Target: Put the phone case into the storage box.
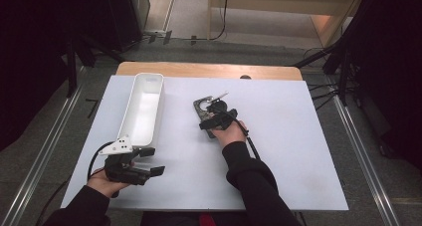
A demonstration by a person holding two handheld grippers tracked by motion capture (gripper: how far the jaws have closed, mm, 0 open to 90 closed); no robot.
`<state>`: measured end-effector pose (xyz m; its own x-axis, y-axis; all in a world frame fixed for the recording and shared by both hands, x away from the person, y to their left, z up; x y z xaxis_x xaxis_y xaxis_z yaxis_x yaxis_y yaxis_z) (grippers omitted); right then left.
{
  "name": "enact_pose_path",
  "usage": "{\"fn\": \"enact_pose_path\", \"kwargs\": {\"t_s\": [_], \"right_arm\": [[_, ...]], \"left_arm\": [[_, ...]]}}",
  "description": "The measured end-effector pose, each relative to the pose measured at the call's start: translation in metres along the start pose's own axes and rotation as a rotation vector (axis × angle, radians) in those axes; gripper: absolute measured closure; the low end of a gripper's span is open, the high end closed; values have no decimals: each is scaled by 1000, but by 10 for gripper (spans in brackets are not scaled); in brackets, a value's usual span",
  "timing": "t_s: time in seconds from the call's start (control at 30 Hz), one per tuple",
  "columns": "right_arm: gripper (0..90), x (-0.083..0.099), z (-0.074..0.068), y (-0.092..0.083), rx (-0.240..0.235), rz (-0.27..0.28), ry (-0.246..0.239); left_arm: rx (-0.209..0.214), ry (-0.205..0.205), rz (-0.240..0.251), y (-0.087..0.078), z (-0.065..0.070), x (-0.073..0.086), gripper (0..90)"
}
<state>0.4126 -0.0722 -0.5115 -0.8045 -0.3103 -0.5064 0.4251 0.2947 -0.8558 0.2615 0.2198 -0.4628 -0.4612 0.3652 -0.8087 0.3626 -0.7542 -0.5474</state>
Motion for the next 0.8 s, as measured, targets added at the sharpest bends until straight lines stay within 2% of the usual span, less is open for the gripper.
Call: {"fn": "enact_pose_path", "kwargs": {"t_s": [0.1, 0.3, 0.5, 0.8], "right_arm": [[105, -1, 1, -1, -8, -6, 6], [107, -4, 8, -4, -64, -16, 44], [107, -5, 13, -6, -97, -26, 71], [108, -6, 24, -19, -137, -6, 85]], "left_arm": [[-1, -1, 0, 0, 0, 0, 205], [-2, -4, 1, 0, 0, 0, 205], [-2, -5, 2, -1, 0, 0, 205], [-2, -4, 2, 0, -1, 0, 205]]}}
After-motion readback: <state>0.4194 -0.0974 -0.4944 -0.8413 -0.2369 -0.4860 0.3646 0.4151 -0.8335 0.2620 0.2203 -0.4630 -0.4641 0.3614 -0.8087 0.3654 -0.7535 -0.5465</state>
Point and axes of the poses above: each handheld gripper's, and its own axes: y roughly forward along the jaws, x roughly out of its underside, z roughly to its right, the point moved 1 cm from there along y, roughly forward along the jaws, and after that the axes turned 5 degrees about -x, right-handed, at the moved point
